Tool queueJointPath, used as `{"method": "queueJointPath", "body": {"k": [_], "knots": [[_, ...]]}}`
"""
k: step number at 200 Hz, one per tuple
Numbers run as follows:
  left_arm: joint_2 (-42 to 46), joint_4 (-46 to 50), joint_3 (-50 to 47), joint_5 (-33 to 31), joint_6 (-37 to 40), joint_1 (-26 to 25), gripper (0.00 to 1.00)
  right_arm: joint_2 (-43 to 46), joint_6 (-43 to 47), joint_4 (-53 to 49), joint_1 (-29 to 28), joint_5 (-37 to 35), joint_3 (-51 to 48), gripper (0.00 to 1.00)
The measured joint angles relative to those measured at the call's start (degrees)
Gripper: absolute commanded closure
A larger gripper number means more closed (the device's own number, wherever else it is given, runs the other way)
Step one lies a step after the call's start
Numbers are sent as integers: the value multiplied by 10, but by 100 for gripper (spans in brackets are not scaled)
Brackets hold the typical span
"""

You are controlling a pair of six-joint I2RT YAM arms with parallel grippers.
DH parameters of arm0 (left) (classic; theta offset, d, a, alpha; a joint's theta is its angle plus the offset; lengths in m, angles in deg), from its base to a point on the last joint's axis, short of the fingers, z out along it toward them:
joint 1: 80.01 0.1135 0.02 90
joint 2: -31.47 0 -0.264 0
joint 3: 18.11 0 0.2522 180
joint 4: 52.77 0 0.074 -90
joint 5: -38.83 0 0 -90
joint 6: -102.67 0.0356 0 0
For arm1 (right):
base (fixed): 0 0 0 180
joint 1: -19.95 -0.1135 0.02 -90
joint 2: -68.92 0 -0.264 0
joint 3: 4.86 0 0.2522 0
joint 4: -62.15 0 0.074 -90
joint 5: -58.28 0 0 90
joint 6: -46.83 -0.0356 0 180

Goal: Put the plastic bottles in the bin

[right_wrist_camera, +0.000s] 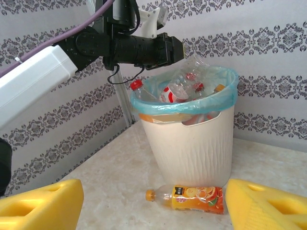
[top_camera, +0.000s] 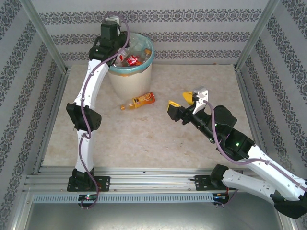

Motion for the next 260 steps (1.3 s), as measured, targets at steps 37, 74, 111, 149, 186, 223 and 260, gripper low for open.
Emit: {"method": "queueJointPath", "body": {"k": [37, 74, 111, 149, 186, 223, 260], "knots": [[-34, 7, 7, 71, -6, 2, 68, -1, -2, 0, 0, 0, -2, 22], [-46, 26, 13, 92, 0, 2, 68, -15, -11, 0, 0, 6, -2, 22], [-46, 37, 16, 87, 10, 2, 68, -23, -14, 0, 0, 10, -2, 22], [-46, 46, 16, 68, 15, 2, 67, -23, -15, 0, 0, 11, -2, 22], [-52, 45, 18, 62, 16, 2, 65, -23, -16, 0, 0, 11, -2, 22], [-53, 46, 24, 62, 14, 2, 64, -25, -16, 0, 0, 11, -2, 22], [-53, 51, 27, 58, 12, 2, 55, -35, -16, 0, 0, 11, -2, 22]]}}
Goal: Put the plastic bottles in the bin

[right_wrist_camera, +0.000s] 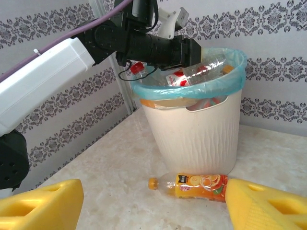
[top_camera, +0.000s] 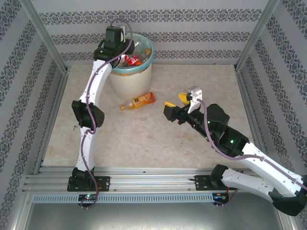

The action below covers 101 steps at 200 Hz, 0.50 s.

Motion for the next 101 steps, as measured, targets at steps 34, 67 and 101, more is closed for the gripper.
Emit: {"method": "queueJointPath", "body": {"k": [34, 67, 101], "knots": [[0, 1, 1, 15, -12, 0, 33, -1, -7, 0, 0, 3, 0, 22], [15, 1, -1, 20, -29, 0, 28, -6, -10, 1, 0, 4, 0, 22], [61, 1, -3, 23, -34, 0, 27, -26, -10, 0, 0, 3, 9, 21]]}}
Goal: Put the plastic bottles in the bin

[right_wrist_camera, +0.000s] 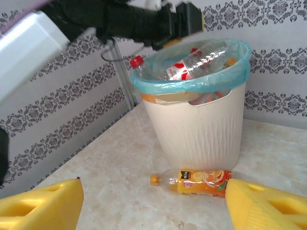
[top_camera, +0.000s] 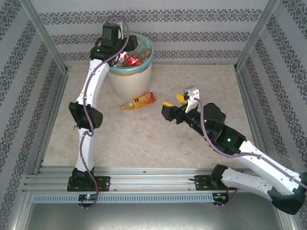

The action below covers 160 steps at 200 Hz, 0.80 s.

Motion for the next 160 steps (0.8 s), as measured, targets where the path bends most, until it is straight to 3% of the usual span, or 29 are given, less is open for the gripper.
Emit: {"method": "queueJointPath", "body": {"k": [35, 57, 80, 111, 160], "knots": [[96, 1, -16, 7, 6, 0, 28, -65, -7, -30, 21, -7, 54, 19], [184, 4, -80, 12, 17, 0, 28, -137, -5, -50, 62, 32, 105, 21], [315, -19, -252, 17, 31, 0, 26, -212, 57, -46, 99, 130, 119, 19], [477, -57, -516, 8, 40, 0, 25, -352, 216, -70, 133, 260, 143, 15], [699, -78, -796, -34, 46, 0, 23, -491, 426, -62, 235, 391, 160, 12]]}}
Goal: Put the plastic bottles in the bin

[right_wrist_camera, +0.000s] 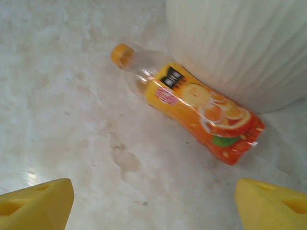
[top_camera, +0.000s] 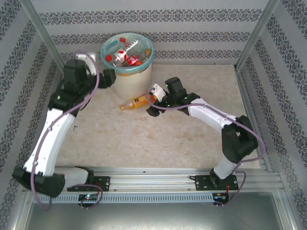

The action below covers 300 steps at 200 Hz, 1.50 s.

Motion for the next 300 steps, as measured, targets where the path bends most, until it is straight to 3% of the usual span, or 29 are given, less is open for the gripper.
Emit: {"method": "queueJointPath", "body": {"k": [41, 96, 201, 246, 300], "knots": [[129, 2, -89, -73, 19, 0, 22, -92, 140, -5, 16, 23, 79, 11], [175, 3, -103, -169, 46, 0, 22, -169, 246, -2, 9, 15, 116, 11], [172, 2, -112, -182, 49, 0, 21, -244, 308, 7, -19, -33, 193, 10], [169, -2, -124, -185, 49, 0, 21, -270, 348, -38, -37, -41, 231, 12], [163, -6, -130, -184, 56, 0, 21, -270, 402, -100, -72, -61, 216, 25]]}}
